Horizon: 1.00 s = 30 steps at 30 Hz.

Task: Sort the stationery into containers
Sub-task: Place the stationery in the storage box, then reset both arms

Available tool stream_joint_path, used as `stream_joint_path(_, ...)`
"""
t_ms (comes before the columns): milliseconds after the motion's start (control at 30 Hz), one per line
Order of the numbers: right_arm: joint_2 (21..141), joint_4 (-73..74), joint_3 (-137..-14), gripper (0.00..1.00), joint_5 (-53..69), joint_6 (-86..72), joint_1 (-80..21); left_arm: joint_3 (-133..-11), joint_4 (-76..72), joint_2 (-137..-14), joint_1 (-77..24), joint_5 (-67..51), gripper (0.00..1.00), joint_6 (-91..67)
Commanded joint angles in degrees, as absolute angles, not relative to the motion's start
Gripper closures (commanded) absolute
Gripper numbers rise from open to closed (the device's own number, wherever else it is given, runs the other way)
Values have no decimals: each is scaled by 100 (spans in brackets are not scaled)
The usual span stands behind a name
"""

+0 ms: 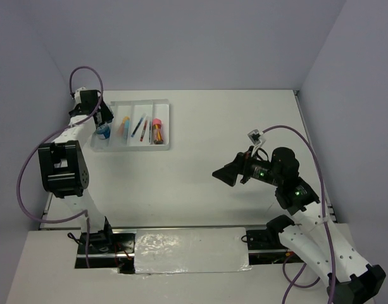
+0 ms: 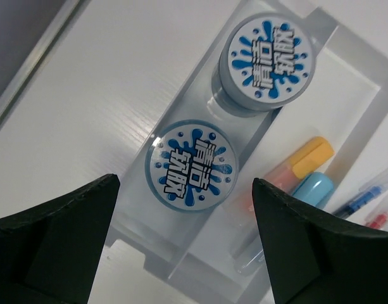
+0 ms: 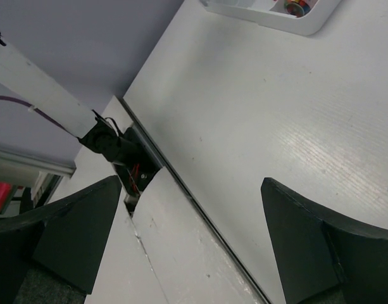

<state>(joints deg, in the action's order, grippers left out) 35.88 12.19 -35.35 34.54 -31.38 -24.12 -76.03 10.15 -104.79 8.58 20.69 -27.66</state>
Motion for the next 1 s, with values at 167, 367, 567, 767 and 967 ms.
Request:
stream_joint_path(167, 3551, 2205, -4489, 0, 1265, -2147, -2408, -8141, 2294, -8785, 923, 1422, 1, -2963)
stream_joint_path(367, 3033, 3180, -4982, 0, -737, -1671, -2408, -6832, 2988, -6300, -1030, 1578, 1, -1705)
stream_joint_path(567, 2673, 4358, -5993, 0, -1204, -1407, -2496, -5546, 3453, -3679, -1433, 2425, 1, -2145)
stream_joint_path(767, 1873, 5166, -6451, 0, -1511, -1108, -2522, -5624, 4402, -2357, -1433, 2978, 1, -2302)
stream_joint_path(967, 1328, 5520, -6346, 0, -1732, -1169, -2514, -6205, 5273, -1829, -1433, 3156, 1, -2277)
